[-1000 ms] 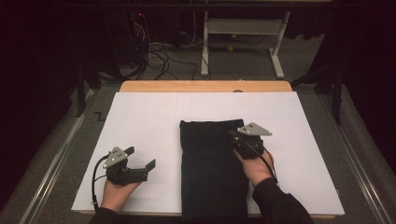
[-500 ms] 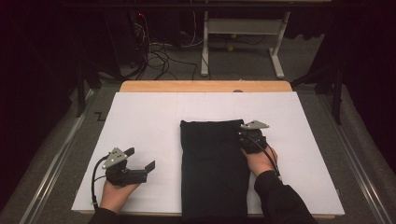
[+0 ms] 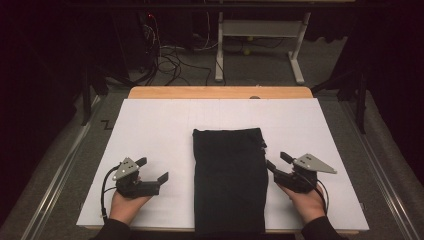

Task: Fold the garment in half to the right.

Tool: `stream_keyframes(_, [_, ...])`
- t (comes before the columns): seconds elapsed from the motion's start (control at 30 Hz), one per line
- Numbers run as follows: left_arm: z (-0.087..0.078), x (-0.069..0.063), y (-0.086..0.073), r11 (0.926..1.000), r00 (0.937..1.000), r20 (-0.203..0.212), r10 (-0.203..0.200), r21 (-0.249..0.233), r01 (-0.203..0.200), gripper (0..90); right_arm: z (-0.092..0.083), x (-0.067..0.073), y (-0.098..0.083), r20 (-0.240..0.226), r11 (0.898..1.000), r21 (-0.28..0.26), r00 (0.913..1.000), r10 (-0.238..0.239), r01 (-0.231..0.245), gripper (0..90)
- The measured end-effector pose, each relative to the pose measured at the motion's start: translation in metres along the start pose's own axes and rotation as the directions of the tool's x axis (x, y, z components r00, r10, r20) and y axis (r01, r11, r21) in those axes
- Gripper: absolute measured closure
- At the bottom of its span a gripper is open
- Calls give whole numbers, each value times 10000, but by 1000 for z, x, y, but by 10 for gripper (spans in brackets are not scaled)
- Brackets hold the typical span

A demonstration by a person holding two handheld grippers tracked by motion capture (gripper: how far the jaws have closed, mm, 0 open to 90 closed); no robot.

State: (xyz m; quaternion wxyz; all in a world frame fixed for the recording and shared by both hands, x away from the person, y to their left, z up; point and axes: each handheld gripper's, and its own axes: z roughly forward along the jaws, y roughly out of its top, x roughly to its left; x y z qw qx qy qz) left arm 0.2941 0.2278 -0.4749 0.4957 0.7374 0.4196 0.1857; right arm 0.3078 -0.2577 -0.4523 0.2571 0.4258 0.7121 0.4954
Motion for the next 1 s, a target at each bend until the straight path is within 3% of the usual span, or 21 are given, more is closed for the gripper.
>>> stream_keyframes(0.07, [2,-2,0,10000,9999,170,4,-75,-3,0,-11,-7,-8,33,9992,-359,9999,162,-160,177])
stream_keyframes(0.27, [-1,-9,2,9972,9994,314,172,-728,-148,0,-41,-13,-18,240,9950,-990,9996,112,-87,3])
stream_keyframes(0.4, [-5,-11,-1,9964,9983,469,334,-791,-296,0,-57,-12,-24,255,9937,-1115,9996,91,-62,0])
stream_keyframes(0.67, [-8,-7,0,9953,9985,537,119,-961,-67,0,-53,-7,-25,353,9934,-1010,9981,-507,540,0])
stream_keyframes(1.0, [-16,-2,0,9927,9988,464,-134,-1195,188,0,-52,-9,-24,476,9942,-991,9981,-381,427,0])
